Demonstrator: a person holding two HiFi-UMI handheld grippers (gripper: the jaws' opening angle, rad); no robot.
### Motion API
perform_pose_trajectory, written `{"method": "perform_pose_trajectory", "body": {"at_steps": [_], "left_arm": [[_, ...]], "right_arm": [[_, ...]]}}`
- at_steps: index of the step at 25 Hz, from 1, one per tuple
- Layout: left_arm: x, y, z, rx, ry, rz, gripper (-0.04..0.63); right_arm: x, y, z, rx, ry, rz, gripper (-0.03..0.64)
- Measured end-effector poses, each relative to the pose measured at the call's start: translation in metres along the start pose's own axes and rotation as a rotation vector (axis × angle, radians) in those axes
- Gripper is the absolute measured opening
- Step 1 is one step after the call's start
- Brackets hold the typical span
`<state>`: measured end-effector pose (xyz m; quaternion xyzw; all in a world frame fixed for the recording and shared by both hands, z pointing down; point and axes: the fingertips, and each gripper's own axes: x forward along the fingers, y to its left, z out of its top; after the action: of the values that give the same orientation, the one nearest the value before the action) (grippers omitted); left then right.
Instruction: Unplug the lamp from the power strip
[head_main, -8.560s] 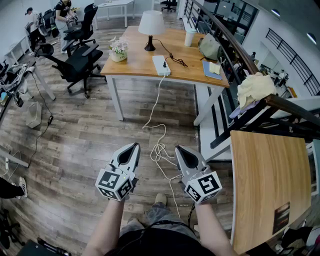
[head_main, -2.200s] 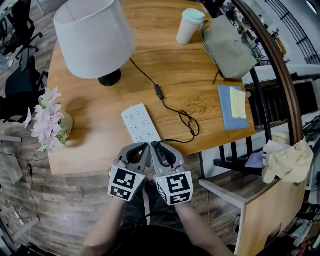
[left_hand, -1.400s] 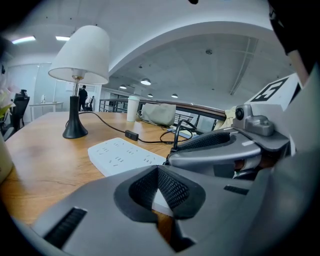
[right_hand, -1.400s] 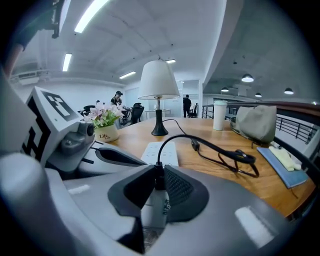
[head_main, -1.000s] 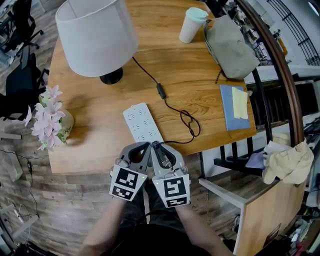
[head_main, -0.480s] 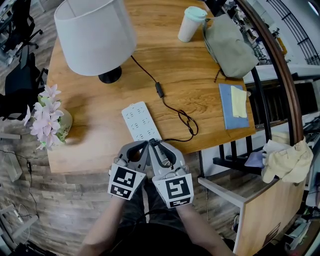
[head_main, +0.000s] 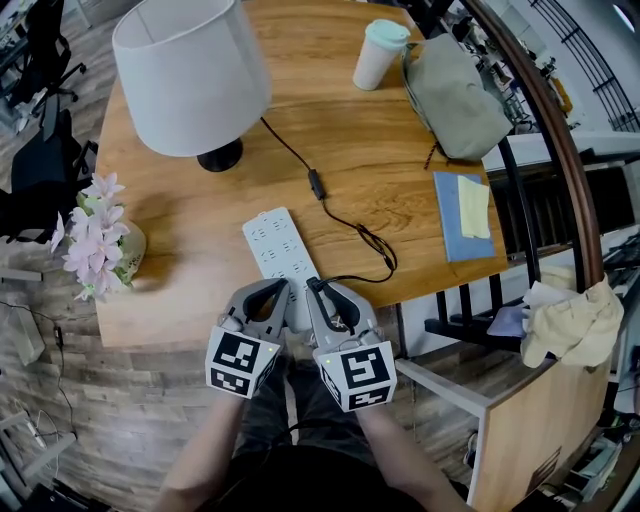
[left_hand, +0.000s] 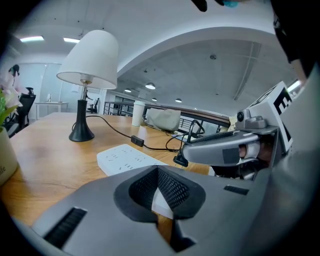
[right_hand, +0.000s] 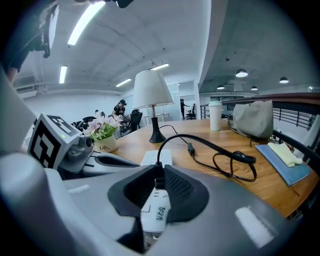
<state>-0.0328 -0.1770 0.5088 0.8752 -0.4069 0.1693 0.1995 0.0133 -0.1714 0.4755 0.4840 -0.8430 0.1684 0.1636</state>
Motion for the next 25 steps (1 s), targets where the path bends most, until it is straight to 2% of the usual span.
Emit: {"method": "perform_pose_trajectory", "body": {"at_steps": [12,25], "left_arm": [[0.0,-0.002,0.018,-0.016,-0.05,0.009,-0.003],[0.001,0.001,0.032,-0.017,-0.073,0.024,-0.003]], "right_arm": [[-0.009,-0.026,0.003,0.053,0.022,-0.049,0.067],[-0.007,-0.064,0.006,0.108,0.111,-0.138,0.069]]}}
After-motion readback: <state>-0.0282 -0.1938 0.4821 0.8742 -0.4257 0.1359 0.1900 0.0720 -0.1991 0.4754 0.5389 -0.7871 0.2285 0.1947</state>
